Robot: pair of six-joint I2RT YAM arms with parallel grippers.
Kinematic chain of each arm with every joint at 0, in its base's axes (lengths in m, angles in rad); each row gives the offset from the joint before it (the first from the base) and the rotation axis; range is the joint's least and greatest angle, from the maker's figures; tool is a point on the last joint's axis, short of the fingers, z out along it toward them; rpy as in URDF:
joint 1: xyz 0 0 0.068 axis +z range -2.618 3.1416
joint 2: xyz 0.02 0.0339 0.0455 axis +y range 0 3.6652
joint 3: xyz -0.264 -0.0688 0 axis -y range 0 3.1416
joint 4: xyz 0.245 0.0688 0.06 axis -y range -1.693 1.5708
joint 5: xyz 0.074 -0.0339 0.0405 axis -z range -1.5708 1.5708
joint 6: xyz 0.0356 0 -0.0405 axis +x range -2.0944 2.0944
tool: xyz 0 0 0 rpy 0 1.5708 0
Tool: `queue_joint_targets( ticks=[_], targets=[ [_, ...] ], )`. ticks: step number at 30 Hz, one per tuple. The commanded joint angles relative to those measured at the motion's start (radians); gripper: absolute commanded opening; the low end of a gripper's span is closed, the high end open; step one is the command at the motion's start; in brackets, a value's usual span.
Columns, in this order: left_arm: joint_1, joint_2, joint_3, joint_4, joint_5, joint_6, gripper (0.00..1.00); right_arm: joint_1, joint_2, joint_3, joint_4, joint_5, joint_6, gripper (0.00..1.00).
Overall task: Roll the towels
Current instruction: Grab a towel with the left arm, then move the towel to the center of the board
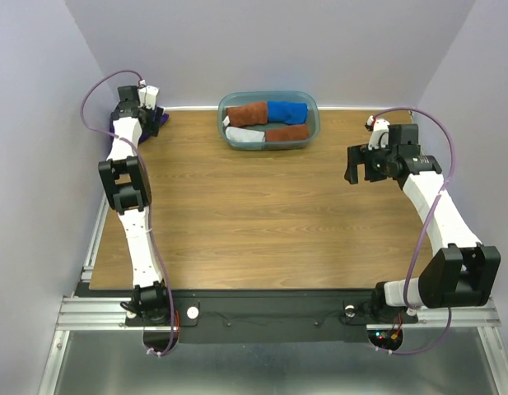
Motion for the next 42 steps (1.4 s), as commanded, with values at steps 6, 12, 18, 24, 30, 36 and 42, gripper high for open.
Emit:
queue_joint_targets(
  ticks=[6, 12, 18, 24, 30, 36, 42],
  targets=[
    [0.006, 0.061, 0.012, 0.185, -0.128, 0.105, 0.77, -0.004, 0.004, 0.062, -0.029, 0.012, -0.011, 1.00],
    [0.004, 0.130, 0.026, 0.207, -0.183, 0.186, 0.55, -0.004, 0.019, 0.082, -0.052, 0.028, -0.015, 1.00],
    [-0.008, 0.133, -0.030, 0.197, -0.186, 0.252, 0.03, -0.003, 0.035, 0.102, -0.071, 0.028, -0.019, 1.00],
    [-0.088, -0.089, -0.174, 0.060, -0.066, 0.272, 0.00, -0.004, 0.035, 0.110, -0.072, -0.004, -0.017, 1.00],
    [-0.222, -0.490, -0.519, -0.100, 0.060, 0.304, 0.00, -0.003, 0.025, 0.130, -0.077, -0.024, 0.003, 1.00],
    [-0.361, -0.657, -0.742, -0.324, 0.217, 0.301, 0.00, -0.004, 0.012, 0.165, -0.112, -0.031, 0.017, 1.00],
    [-0.584, -0.772, -0.856, -0.439, 0.378, 0.321, 0.00, -0.006, 0.005, 0.171, -0.157, -0.066, 0.005, 1.00]
  ],
)
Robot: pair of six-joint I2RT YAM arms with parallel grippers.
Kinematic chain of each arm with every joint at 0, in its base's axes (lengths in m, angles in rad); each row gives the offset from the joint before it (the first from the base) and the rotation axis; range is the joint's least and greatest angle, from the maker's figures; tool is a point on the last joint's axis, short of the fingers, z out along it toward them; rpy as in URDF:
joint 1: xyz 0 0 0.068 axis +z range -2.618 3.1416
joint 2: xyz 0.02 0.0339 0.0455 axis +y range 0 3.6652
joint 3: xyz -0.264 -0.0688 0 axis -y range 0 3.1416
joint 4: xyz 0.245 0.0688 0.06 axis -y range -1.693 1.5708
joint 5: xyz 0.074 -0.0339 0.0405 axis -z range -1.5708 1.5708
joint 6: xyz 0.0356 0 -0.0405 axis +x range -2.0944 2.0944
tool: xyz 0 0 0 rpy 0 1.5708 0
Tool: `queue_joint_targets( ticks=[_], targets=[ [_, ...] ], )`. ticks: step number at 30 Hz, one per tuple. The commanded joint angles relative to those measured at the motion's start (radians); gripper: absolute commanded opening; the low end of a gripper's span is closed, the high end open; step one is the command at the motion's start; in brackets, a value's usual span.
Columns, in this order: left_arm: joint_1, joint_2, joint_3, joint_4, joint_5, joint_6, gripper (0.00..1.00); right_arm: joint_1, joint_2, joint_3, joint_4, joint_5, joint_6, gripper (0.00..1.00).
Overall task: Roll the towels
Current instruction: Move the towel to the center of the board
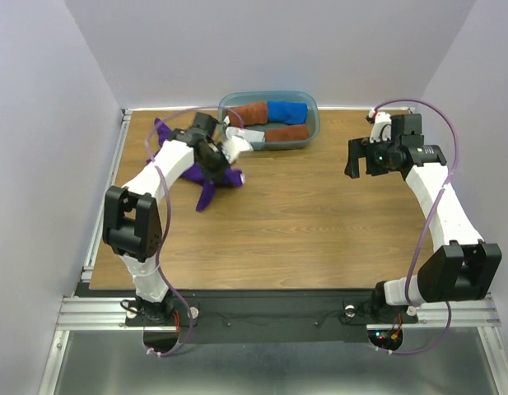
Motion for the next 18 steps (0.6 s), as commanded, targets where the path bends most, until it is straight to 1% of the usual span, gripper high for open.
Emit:
queue_joint_targets(
  ticks=[1, 2, 3, 5, 6, 8, 9, 12, 13, 15, 17, 18],
  targets=[
    [-0.126, -0.055, -0.062, -0.176, 0.179, 0.022, 0.00, -0.006, -0.035, 0.031, -0.041, -0.052, -0.009, 1.00],
    [-0.156, -0.065, -0.066, -0.191, 0.194, 0.029, 0.00, -0.006, -0.035, 0.026, -0.049, -0.062, -0.014, 1.00],
    [-0.224, -0.069, -0.079, -0.228, 0.214, 0.044, 0.00, -0.006, -0.032, 0.021, -0.052, -0.081, -0.020, 1.00],
    [-0.275, -0.088, -0.112, -0.243, 0.227, 0.074, 0.00, -0.007, -0.026, 0.014, -0.062, -0.095, -0.025, 1.00],
    [-0.310, -0.101, -0.166, -0.254, 0.242, 0.103, 0.00, -0.006, -0.017, 0.014, -0.066, -0.115, -0.034, 1.00],
    [-0.318, -0.139, -0.226, -0.246, 0.233, 0.121, 0.00, -0.006, -0.004, 0.012, -0.078, -0.128, -0.035, 1.00],
    [-0.316, -0.151, -0.282, -0.231, 0.196, 0.129, 0.00, -0.007, 0.006, 0.012, -0.081, -0.142, -0.043, 0.99],
    [-0.274, -0.217, -0.376, -0.203, 0.110, 0.176, 0.00, -0.006, 0.016, 0.012, -0.090, -0.162, -0.049, 0.99],
    [-0.228, -0.233, -0.433, -0.173, 0.054, 0.189, 0.00, -0.006, 0.019, 0.012, -0.092, -0.167, -0.054, 0.99],
    [-0.165, -0.269, -0.494, -0.148, -0.015, 0.239, 0.00, -0.007, 0.023, 0.009, -0.092, -0.184, -0.057, 0.99],
    [-0.132, -0.276, -0.524, -0.127, -0.072, 0.267, 0.07, -0.006, 0.026, 0.008, -0.093, -0.198, -0.057, 0.99],
    [-0.117, -0.280, -0.530, -0.124, -0.088, 0.267, 0.12, -0.006, 0.028, 0.005, -0.093, -0.202, -0.057, 0.99]
  ],
)
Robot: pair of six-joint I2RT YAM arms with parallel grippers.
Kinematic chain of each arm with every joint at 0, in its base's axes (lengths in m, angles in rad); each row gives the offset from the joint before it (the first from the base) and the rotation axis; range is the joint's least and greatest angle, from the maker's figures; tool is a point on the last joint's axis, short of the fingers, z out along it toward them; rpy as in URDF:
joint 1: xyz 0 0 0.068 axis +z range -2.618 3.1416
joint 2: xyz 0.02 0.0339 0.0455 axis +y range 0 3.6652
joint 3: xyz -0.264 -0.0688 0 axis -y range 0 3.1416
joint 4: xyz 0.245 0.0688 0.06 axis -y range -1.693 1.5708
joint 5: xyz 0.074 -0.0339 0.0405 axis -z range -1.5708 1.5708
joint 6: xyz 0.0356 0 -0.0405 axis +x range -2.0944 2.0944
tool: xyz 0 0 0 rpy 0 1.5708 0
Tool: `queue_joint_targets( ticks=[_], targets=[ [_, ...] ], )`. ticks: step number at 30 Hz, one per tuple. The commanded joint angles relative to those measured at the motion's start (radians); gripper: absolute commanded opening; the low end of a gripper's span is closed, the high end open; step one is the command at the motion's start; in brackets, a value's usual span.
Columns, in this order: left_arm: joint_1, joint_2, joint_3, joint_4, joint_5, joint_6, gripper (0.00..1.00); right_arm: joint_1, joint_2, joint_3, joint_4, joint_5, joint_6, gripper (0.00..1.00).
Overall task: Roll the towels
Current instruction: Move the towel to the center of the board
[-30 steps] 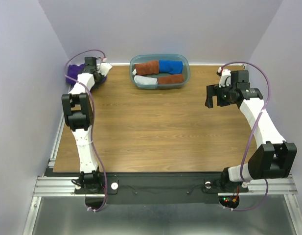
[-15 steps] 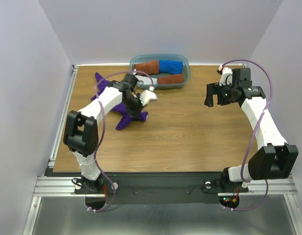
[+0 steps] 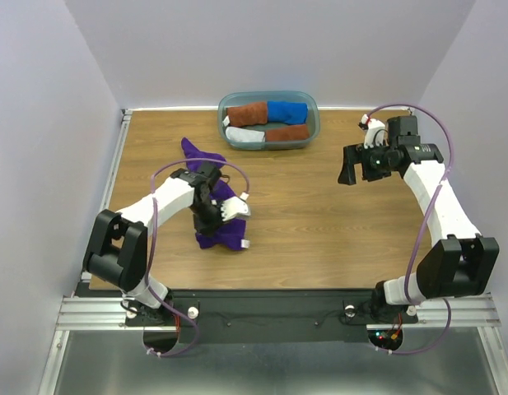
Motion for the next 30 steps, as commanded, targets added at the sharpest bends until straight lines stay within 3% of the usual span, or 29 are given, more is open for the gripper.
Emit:
queue_joint_targets(
  ticks=[1, 3, 4, 5, 13, 19, 30],
  targets=[
    [0.072, -0.045, -0.042, 0.013, -0.145, 0.099, 0.27, -0.006, -0.001, 0.001, -0.012, -0.062, -0.018, 0.99],
    [0.082, -0.066, -0.017, -0.006, -0.145, 0.105, 0.41, -0.006, -0.004, -0.006, -0.012, -0.065, -0.020, 0.99],
    [0.078, -0.076, 0.025, -0.044, -0.118, 0.113, 0.54, -0.007, -0.004, -0.009, -0.010, -0.070, -0.023, 0.99],
    [0.072, -0.092, 0.050, -0.059, -0.100, 0.112, 0.56, -0.007, -0.004, -0.015, -0.012, -0.071, -0.023, 0.99],
    [-0.105, -0.067, 0.133, -0.041, -0.004, 0.009, 0.55, -0.006, -0.001, -0.031, -0.008, -0.076, -0.029, 0.99],
    [-0.148, 0.025, 0.136, 0.057, -0.006, -0.037, 0.51, -0.006, -0.002, -0.040, -0.008, -0.081, -0.026, 0.99],
    [-0.206, 0.170, 0.119, 0.088, 0.008, -0.005, 0.57, -0.006, -0.015, -0.052, -0.012, -0.056, -0.031, 0.99]
  ],
)
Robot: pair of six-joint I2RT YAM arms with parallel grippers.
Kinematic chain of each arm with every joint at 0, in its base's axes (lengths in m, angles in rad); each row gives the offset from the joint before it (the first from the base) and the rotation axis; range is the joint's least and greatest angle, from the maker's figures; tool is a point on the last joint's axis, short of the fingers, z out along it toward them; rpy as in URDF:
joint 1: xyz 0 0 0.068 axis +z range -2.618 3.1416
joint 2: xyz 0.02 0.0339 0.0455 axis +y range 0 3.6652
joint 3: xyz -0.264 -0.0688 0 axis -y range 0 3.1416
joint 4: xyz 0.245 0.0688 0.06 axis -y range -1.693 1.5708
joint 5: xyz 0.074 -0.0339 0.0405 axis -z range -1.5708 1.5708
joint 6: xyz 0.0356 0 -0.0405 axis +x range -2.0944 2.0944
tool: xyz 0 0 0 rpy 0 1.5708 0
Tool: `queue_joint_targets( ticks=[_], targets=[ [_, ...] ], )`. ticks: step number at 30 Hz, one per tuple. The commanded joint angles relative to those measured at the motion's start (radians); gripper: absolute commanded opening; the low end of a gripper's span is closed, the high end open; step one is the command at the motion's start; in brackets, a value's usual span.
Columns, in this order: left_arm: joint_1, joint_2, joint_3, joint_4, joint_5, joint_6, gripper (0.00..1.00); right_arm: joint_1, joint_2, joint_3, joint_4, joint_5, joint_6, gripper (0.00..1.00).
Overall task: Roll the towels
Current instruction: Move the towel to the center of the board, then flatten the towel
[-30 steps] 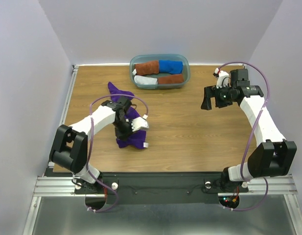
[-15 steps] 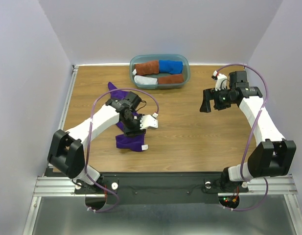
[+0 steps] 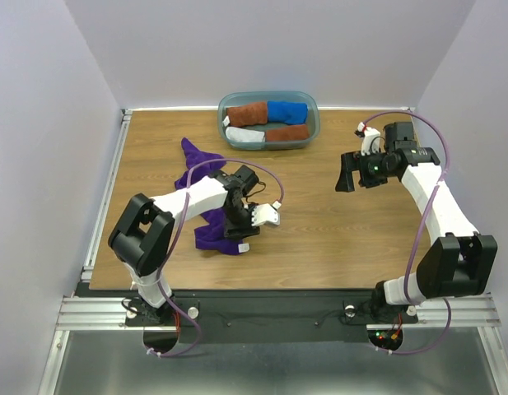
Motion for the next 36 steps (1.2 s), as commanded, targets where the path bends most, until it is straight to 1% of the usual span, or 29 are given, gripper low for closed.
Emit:
queue_joint_targets(
  ticks=[1, 5, 8, 11, 14, 15, 16, 17, 18, 19, 21, 23, 24, 25, 27, 28, 30, 31, 32, 33, 34, 36],
  targets=[
    [-0.008, 0.009, -0.004, -0.003, 0.031, 0.023, 0.57, -0.005, -0.016, 0.000, 0.007, 0.006, -0.013, 0.99],
    [-0.024, 0.020, -0.014, -0.016, 0.045, 0.049, 0.57, -0.007, -0.016, -0.003, 0.007, 0.011, -0.015, 0.99],
    [-0.036, 0.026, -0.022, -0.021, 0.070, 0.052, 0.55, -0.005, -0.013, -0.005, 0.009, 0.013, -0.015, 0.99],
    [-0.039, 0.037, -0.033, -0.012, 0.080, 0.054, 0.51, -0.005, -0.010, -0.007, 0.009, 0.014, -0.015, 0.99],
    [-0.041, 0.040, -0.039, -0.015, 0.086, 0.055, 0.41, -0.007, -0.012, -0.006, 0.009, 0.020, -0.016, 0.99],
    [-0.044, 0.037, -0.039, -0.021, 0.090, 0.055, 0.36, -0.006, -0.012, -0.005, 0.009, 0.022, -0.015, 0.99],
    [-0.045, 0.035, -0.039, -0.027, 0.091, 0.057, 0.27, -0.007, -0.013, -0.006, 0.009, 0.025, -0.017, 0.99],
    [-0.048, 0.028, -0.037, -0.033, 0.093, 0.060, 0.22, -0.006, -0.015, -0.010, 0.007, 0.026, -0.018, 0.99],
    [-0.051, 0.022, -0.037, -0.049, 0.094, 0.063, 0.13, -0.005, -0.015, -0.010, 0.009, 0.029, -0.017, 0.99],
    [-0.054, 0.015, -0.036, -0.056, 0.096, 0.064, 0.08, -0.005, -0.013, -0.013, 0.009, 0.028, -0.020, 0.99],
    [-0.061, -0.015, -0.025, -0.082, 0.102, 0.052, 0.01, -0.005, -0.013, -0.017, 0.009, 0.023, -0.021, 0.99],
    [-0.068, -0.047, 0.028, -0.121, 0.132, 0.037, 0.00, -0.005, -0.012, -0.023, 0.012, 0.013, -0.021, 0.99],
    [-0.071, -0.057, 0.060, -0.144, 0.148, 0.031, 0.00, -0.005, -0.012, -0.025, 0.013, 0.010, -0.023, 0.98],
    [-0.074, -0.069, 0.141, -0.189, 0.175, 0.017, 0.00, -0.005, -0.015, -0.026, 0.016, 0.007, -0.023, 0.99],
    [-0.085, -0.093, 0.247, -0.222, 0.195, -0.043, 0.00, -0.005, -0.016, -0.028, 0.027, 0.003, -0.026, 0.99],
    [-0.087, -0.098, 0.374, -0.254, 0.218, -0.069, 0.00, -0.005, -0.018, -0.026, 0.030, -0.003, -0.036, 0.98],
    [-0.097, -0.098, 0.516, -0.282, 0.237, -0.112, 0.00, -0.005, -0.027, -0.028, 0.049, -0.007, -0.047, 0.99],
    [-0.100, -0.094, 0.664, -0.309, 0.257, -0.153, 0.00, -0.005, -0.036, -0.026, 0.056, -0.013, -0.067, 0.99],
    [-0.105, -0.084, 0.741, -0.329, 0.266, -0.167, 0.00, -0.007, -0.042, -0.025, 0.071, -0.006, -0.078, 0.99],
    [-0.116, -0.063, 0.818, -0.355, 0.269, -0.213, 0.00, -0.007, -0.046, -0.023, 0.081, 0.000, -0.090, 0.99],
    [-0.122, -0.060, 0.943, -0.357, 0.274, -0.233, 0.00, -0.006, -0.047, -0.011, 0.090, 0.016, -0.117, 0.99],
    [-0.123, -0.078, 1.036, -0.357, 0.292, -0.250, 0.00, -0.005, -0.038, 0.007, 0.093, 0.029, -0.141, 0.98]
  ],
)
